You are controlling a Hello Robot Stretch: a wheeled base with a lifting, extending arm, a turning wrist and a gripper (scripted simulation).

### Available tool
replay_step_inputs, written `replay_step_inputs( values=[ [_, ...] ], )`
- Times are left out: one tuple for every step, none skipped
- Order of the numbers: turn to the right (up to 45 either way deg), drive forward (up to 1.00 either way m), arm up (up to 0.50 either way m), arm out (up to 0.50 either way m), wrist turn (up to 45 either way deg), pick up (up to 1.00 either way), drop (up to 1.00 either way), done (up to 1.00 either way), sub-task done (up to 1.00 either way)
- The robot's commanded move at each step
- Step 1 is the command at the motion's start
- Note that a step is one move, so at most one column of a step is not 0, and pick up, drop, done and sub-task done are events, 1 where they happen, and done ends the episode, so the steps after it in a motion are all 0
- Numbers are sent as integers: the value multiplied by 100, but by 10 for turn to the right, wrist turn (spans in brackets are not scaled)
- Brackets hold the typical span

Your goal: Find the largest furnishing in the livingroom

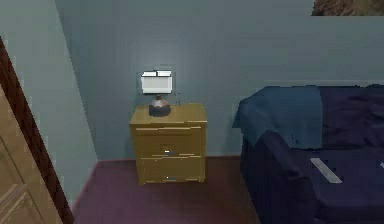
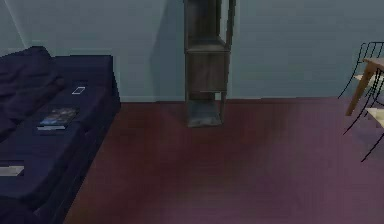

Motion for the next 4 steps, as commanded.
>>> replay_step_inputs(
  values=[
    [-120,0,0,0,0,0,0,0,0],
    [0,20,0,0,0,0,0,0,0],
    [450,0,0,0,0,0,0,0,0],
    [180,0,0,0,0,0,0,0,0]
  ],
)
